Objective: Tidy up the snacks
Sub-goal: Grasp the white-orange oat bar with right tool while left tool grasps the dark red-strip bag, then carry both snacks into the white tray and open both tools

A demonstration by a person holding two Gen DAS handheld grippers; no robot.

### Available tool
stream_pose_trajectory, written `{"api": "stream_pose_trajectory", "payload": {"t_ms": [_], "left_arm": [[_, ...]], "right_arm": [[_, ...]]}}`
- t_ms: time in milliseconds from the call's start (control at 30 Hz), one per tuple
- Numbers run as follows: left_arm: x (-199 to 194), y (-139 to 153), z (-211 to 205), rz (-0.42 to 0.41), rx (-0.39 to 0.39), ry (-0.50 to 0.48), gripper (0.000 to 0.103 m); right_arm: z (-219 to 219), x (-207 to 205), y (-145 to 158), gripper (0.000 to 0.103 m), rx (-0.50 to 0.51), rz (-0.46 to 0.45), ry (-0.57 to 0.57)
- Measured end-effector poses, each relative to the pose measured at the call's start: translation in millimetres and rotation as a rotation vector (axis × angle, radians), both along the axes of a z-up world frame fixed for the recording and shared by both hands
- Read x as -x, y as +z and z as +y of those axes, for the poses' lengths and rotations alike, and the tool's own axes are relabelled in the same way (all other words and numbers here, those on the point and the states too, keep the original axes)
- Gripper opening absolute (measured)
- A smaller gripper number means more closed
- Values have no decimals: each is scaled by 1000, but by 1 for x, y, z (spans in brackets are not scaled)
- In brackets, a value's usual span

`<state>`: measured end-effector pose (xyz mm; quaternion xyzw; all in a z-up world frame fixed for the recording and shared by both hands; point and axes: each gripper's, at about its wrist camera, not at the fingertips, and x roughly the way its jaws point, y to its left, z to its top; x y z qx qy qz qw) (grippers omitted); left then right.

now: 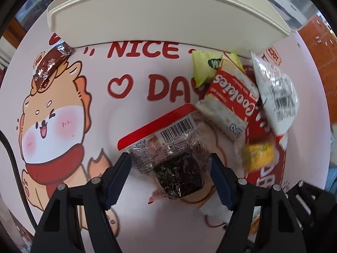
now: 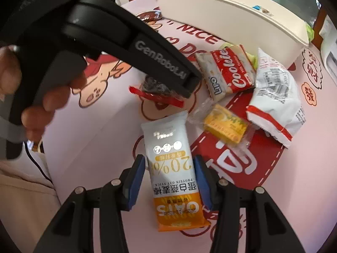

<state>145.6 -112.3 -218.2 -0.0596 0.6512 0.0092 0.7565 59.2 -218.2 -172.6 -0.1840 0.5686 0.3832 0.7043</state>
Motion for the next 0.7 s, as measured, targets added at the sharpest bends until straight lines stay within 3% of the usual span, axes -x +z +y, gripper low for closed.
{"api": "stream_pose_trajectory", "payload": {"t_ms": [267,367,433,500,700], "left_arm": [[30,4,13,21,31,-101,67],[41,4,23,20,14,-126,67],[49,6,28,8,11,-150,62],[58,8,28,-12,9,-190,47],[83,15,35,-44,32,-236,41]], "right_arm": [[9,37,-6,48,66,-122,9],[9,46,-8,41,65,-133,-29],[9,48,-8,41,66,-137,-61],[10,51,-9,40,61,-143,-97],[18,51,-1,38,-8,-121,-196]]}}
